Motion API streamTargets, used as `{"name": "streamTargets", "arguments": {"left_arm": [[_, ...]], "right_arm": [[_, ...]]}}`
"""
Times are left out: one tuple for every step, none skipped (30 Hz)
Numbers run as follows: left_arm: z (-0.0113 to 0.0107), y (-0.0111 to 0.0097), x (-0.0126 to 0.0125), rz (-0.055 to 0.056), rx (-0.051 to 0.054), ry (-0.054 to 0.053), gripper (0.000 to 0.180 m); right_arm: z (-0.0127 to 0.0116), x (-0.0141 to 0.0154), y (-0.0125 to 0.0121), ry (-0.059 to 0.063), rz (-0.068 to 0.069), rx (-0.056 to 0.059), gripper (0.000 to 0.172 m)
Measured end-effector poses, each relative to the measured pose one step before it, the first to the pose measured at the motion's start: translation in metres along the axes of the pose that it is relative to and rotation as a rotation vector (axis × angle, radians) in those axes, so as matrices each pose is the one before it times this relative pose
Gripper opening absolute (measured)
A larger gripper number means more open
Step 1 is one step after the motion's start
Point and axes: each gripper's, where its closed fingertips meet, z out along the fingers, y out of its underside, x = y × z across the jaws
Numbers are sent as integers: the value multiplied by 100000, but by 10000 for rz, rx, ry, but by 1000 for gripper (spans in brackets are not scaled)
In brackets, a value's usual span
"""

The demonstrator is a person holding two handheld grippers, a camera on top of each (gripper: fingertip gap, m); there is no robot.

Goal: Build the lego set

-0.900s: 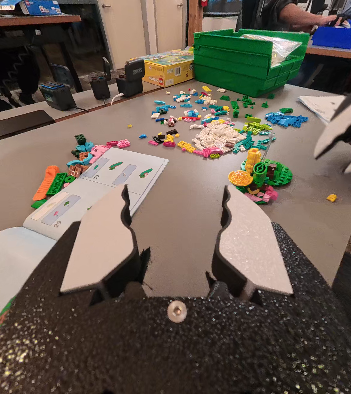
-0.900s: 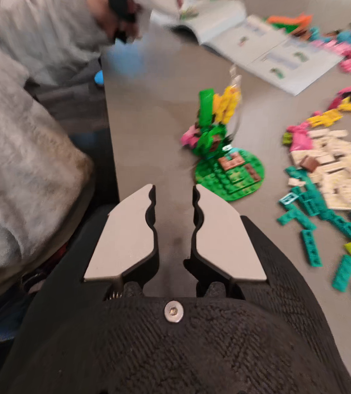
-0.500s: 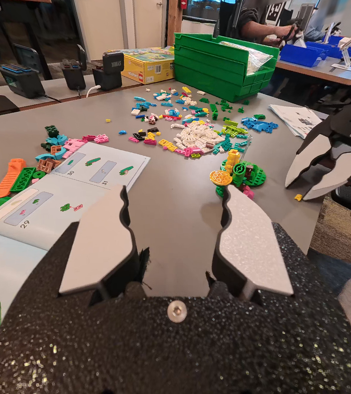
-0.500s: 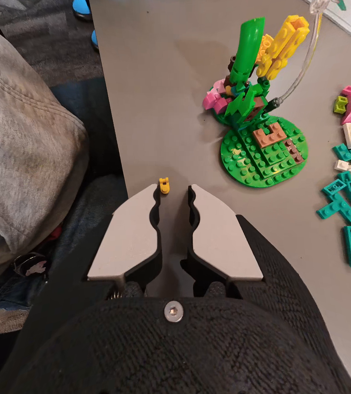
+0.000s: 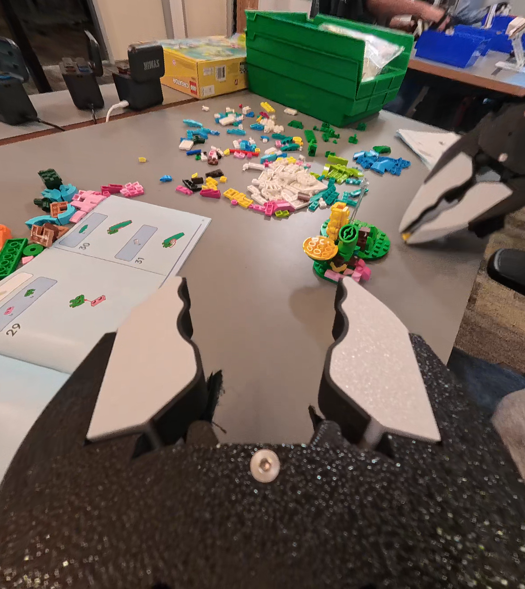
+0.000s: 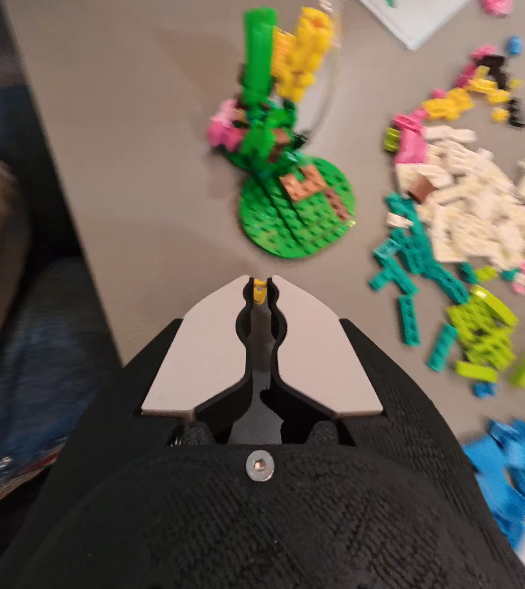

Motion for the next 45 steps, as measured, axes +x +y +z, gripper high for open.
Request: {"name": "streamTargets", "arguments": {"left_arm": [[131,449,10,47,-359,-54,91],[209,508,144,111,-414,12,95],[268,469,281,123,-383,77,99],[298,388,267,96,-313,56,103],[322,245,271,86,-200,63,106],[297,123,283,67,-88,101,109],[274,133,235,8,-83,108,111],[280,205,155,-68,-168,89,114],[275,167,120,-84,-185,70,117],[264,40,128,-21,-117,93,120],[230,-124,63,24,7,32,123],[183,-253,26,36,96,9,124],[107,-390,45,40,188,11,124],[18,-415,97,18,200,31,123],[-35,-380,193,8,184,83,122],[-77,-297,212,16,141,107,121],[-80,-190,114,17,71,69,121],[-75,-94,66,0,20,56,121],[-72,-54,75,-22,19,82,121],[-74,-51,78,-55,36,92,121],[-77,-22,60,-64,39,84,122],[-77,53,45,-45,-1,56,122],[-74,109,43,-18,-32,42,122],[-85,123,-2,0,-35,-10,122],[-92,95,-20,15,-10,-30,122],[-110,59,-44,11,11,-38,122],[-110,59,-9,3,20,-2,122],[-110,49,18,-18,29,14,122],[-126,-42,36,-31,100,3,122],[-132,-174,133,-58,200,13,122],[-118,-231,216,-35,239,7,123],[-100,-130,161,49,183,-68,123],[-91,39,83,110,85,-120,123],[-91,126,-26,143,32,-165,124],[-131,119,-146,172,40,-197,125],[-173,82,-200,161,70,-183,126],[-182,83,-132,209,76,-83,129],[-168,161,85,322,26,83,133],[-150,275,115,298,-66,110,134],[-101,269,77,174,-79,116,136],[-89,121,82,65,24,152,136],[-115,2,-75,-55,103,108,136],[-132,-96,-199,-139,150,85,136],[-194,-186,-433,-147,208,-35,135],[-247,-219,-595,-112,233,-131,133]], "right_arm": [[-234,1323,604,480,99,-180,6],[-127,1269,670,409,185,-223,6],[-39,1045,584,275,191,-174,6],[-18,819,318,187,200,-30,6],[-6,601,274,109,191,-58,6],[5,369,138,25,147,-19,6],[16,234,68,15,114,-12,6],[46,160,17,23,136,0,6],[35,120,-23,16,150,-9,7],[-13,122,-50,45,134,5,12],[-93,-9,-112,-25,129,39,23],[-183,-152,-205,-90,143,93,31],[-259,-335,-393,-165,78,203,34],[-310,-553,-520,-262,-24,305,37],[-247,-694,-625,-327,-60,359,37],[-83,-811,-687,-400,-22,373,37],[160,-847,-633,-454,90,305,38],[396,-764,-382,-457,185,100,42],[579,-519,-75,-352,183,-113,47],[640,-224,142,-188,120,-251,52],[641,23,234,-49,54,-288,56],[599,203,180,45,36,-253,60],[516,116,134,-18,59,-218,63],[362,-42,-80,-103,71,-83,66],[160,-42,-413,-72,50,119,65],[168,-31,-129,-45,72,-84,65],[185,42,-72,51,-22,-117,65],[227,-9,-220,83,-127,-32,64],[303,-79,-210,70,-128,-68,63],[357,-216,-317,19,-164,-32,62],[401,-381,-403,-63,-149,6,62],[449,-407,-465,-78,-119,14,62],[484,-423,-517,-88,-108,12,62],[494,-432,-521,-97,-113,2,62],[484,-401,-528,-99,-104,3,62],[471,-348,-539,-96,-60,13,62],[442,-282,-537,-87,-29,38,62],[410,-213,-531,-87,-9,61,62],[392,-236,-487,-139,-9,72,62],[366,-318,-424,-246,-42,64,62],[258,-335,-329,-325,-159,28,62],[40,-65,-282,-234,-280,32,62],[-201,391,-300,-27,-323,76,62],[-385,834,-417,152,-262,199,62],[-480,1008,-631,177,-112,403,61]]}}
